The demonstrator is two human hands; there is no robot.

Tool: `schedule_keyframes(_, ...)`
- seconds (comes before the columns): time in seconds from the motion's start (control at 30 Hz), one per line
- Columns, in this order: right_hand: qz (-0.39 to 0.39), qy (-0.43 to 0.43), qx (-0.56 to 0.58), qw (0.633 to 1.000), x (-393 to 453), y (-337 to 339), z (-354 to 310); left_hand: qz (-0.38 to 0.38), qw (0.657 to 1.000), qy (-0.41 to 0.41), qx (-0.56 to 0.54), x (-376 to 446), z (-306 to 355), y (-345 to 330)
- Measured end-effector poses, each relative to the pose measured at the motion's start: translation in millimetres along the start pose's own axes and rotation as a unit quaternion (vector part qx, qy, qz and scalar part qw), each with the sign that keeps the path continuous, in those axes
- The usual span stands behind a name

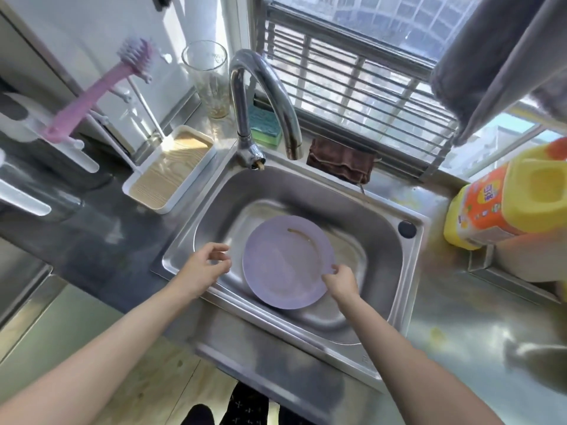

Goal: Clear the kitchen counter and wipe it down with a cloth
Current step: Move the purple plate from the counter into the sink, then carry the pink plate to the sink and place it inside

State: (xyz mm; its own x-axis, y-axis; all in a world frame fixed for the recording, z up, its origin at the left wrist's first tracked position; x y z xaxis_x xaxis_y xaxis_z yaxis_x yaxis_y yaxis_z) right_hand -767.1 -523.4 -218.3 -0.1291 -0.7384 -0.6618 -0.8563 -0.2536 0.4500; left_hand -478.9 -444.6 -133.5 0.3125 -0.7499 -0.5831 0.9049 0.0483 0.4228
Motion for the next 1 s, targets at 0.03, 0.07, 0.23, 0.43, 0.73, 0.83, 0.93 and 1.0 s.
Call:
schedule_keyframes(0.03,-0.012,0.031,-0.018,0.999,-5,3,-15,0.005,1.0,-0.002,0.0,-6,2,4)
schedule_keyframes(0.07,-0.026,0.065,-0.04,0.997,-13,4,-31,0.011,1.0,-0.005,0.003,-12,5,9)
schedule_keyframes(0.23,-0.128,0.179,-0.139,0.966,-63,-14,-94,0.069,0.998,0.006,0.01,-56,0,43)
schedule_keyframes(0.43,-0.243,0.311,-0.218,0.893,-145,-75,-153,0.161,0.985,0.039,-0.038,-132,-39,78)
schedule_keyframes(0.73,-0.375,0.447,-0.308,0.751,-308,-205,-172,0.348,0.925,0.112,-0.103,-283,-142,149)
schedule_keyframes(0.83,-0.419,0.453,-0.329,0.715,-363,-246,-154,0.387,0.903,0.136,-0.129,-335,-179,160)
schedule_keyframes(0.93,-0.449,0.477,-0.331,0.679,-421,-281,-138,0.426,0.873,0.154,-0.182,-389,-217,169)
schedule_keyframes(1.0,-0.46,0.493,-0.345,0.654,-465,-300,-126,0.46,0.848,0.164,-0.207,-427,-246,175)
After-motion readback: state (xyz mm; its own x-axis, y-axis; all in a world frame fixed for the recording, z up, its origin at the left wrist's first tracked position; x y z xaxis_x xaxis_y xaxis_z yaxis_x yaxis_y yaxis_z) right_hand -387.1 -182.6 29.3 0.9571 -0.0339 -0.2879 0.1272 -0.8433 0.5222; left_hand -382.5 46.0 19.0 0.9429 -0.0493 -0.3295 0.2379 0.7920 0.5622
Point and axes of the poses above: each hand's wrist, its own x-axis towards the middle knuckle, its own y-axis out of the back of the hand, z = x × y, the point moved 9 cm from there along x, towards the middle knuckle, and after that the axes turned 10 degrees about x, right-handed, at the moved point
